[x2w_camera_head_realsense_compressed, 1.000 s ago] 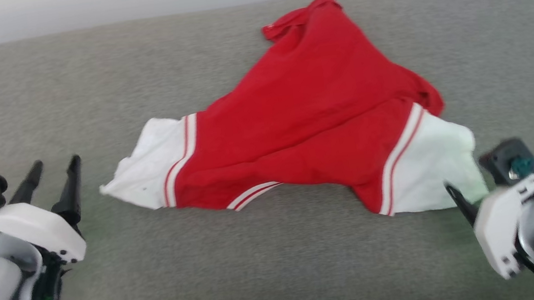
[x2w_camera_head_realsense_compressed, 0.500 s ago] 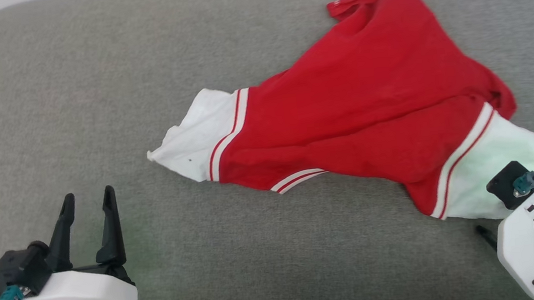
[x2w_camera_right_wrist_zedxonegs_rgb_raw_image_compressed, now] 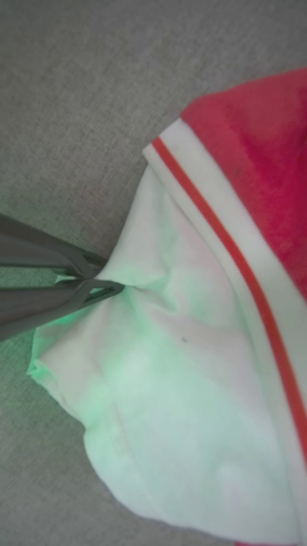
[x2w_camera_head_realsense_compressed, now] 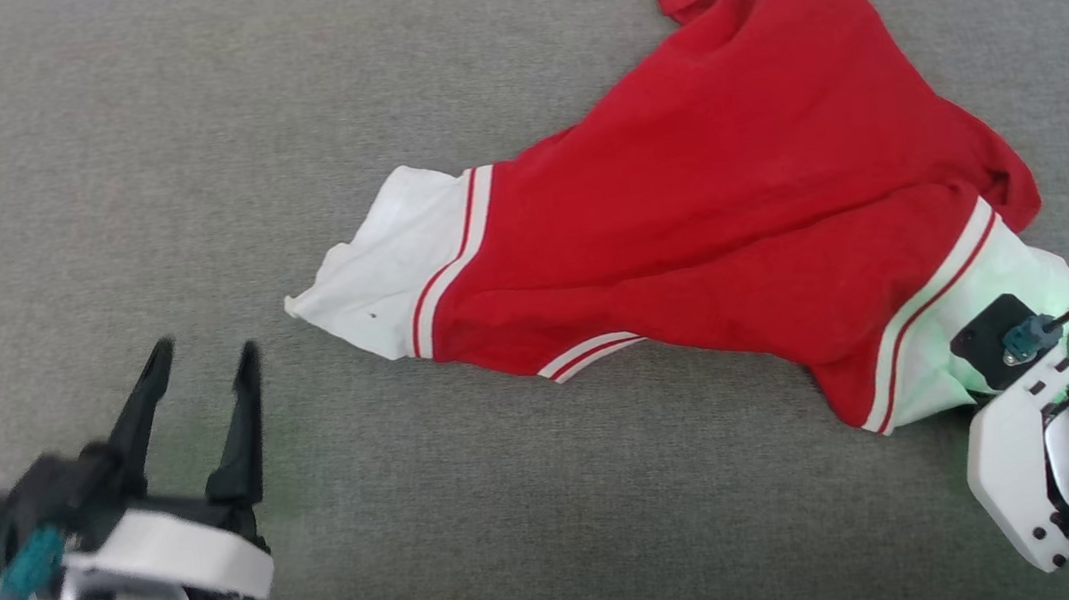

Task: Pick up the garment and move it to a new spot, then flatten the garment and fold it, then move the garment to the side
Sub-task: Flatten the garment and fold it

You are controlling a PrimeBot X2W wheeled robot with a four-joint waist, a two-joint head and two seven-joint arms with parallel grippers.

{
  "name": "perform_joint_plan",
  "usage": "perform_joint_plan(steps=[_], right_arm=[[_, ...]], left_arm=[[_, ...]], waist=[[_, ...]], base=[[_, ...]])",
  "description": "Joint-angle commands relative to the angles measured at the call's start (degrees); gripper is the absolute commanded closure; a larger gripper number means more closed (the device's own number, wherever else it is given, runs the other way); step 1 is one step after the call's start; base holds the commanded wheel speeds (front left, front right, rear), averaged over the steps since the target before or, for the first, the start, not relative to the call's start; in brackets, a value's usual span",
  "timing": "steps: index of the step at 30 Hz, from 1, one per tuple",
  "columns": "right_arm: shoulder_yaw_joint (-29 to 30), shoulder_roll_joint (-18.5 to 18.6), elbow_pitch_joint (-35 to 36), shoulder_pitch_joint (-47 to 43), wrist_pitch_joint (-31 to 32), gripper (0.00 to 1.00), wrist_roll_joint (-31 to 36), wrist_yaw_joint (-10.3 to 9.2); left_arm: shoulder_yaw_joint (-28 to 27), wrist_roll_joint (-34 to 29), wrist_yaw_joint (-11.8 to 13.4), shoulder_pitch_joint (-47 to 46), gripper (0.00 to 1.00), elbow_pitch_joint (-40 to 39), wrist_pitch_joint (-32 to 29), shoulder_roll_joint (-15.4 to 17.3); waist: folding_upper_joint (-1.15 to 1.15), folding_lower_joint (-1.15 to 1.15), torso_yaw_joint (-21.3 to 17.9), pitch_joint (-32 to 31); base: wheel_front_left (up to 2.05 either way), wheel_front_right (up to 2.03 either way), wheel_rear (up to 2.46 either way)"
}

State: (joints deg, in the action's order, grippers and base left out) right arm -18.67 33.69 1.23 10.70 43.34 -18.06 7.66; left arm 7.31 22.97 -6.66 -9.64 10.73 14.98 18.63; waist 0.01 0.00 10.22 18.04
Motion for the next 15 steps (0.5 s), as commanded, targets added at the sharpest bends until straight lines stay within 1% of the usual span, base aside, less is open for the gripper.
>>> perform_joint_plan(steps=[1,2,4,6,7,8,11,13,15], right_arm=[[-0.7,-0.7,-2.1,-0.3,0.1,1.00,0.9,-0.32],[-0.7,-0.9,-2.1,0.0,0.0,1.00,0.9,-0.32],[-1.1,-1.3,-1.9,0.7,-0.1,1.00,1.1,-0.32],[-1.3,-1.6,-1.8,1.6,-0.4,1.00,1.3,-0.32],[-1.5,-1.7,-1.9,2.0,-0.4,1.00,1.4,-0.32],[-1.5,-1.7,-1.9,2.0,-0.4,1.00,1.4,-0.32],[-1.9,-2.0,-1.9,3.1,-0.5,1.00,1.7,-0.33],[-2.3,-2.4,-2.0,3.9,-0.5,1.00,1.9,-0.34],[-2.5,-2.7,-2.3,4.7,-0.7,1.00,2.1,-0.34]], left_arm=[[3.4,-1.1,-0.7,-3.3,0.00,-0.2,-0.7,3.9],[6.0,-0.9,-0.8,-4.8,0.00,-0.4,-2.0,6.2],[14.2,2.4,-0.8,-8.2,0.00,-2.0,-6.2,11.8],[22.9,6.7,-0.8,-12.5,0.00,-3.9,-12.0,18.9],[27.6,9.3,-0.7,-14.9,0.00,-5.0,-14.9,21.8],[27.6,9.3,-0.7,-14.9,0.00,-5.0,-14.9,21.8],[38.0,17.9,-0.7,-23.3,0.00,-8.2,-21.9,28.0],[44.1,21.5,-0.7,-28.2,0.00,-8.5,-25.2,31.6],[49.0,24.8,-0.8,-32.9,0.00,-8.0,-26.9,32.6]], waist=[[-0.01,0.00,-0.8,0.3],[-0.01,0.00,-1.1,0.5],[-0.01,0.00,-1.8,0.9],[-0.01,0.00,-2.4,1.5],[-0.01,0.00,-2.7,1.8],[-0.01,0.00,-2.7,1.8],[-0.01,0.00,-3.5,2.9],[-0.01,0.00,-4.1,3.6],[-0.01,0.00,-4.6,4.3]], base=[[0.00,0.00,0.00],[0.00,0.00,0.00],[0.00,0.00,0.00],[0.00,0.00,0.00],[0.00,0.00,0.00],[0.00,0.00,0.00],[0.00,0.00,0.00],[0.00,0.00,0.00],[0.00,0.00,0.00]])
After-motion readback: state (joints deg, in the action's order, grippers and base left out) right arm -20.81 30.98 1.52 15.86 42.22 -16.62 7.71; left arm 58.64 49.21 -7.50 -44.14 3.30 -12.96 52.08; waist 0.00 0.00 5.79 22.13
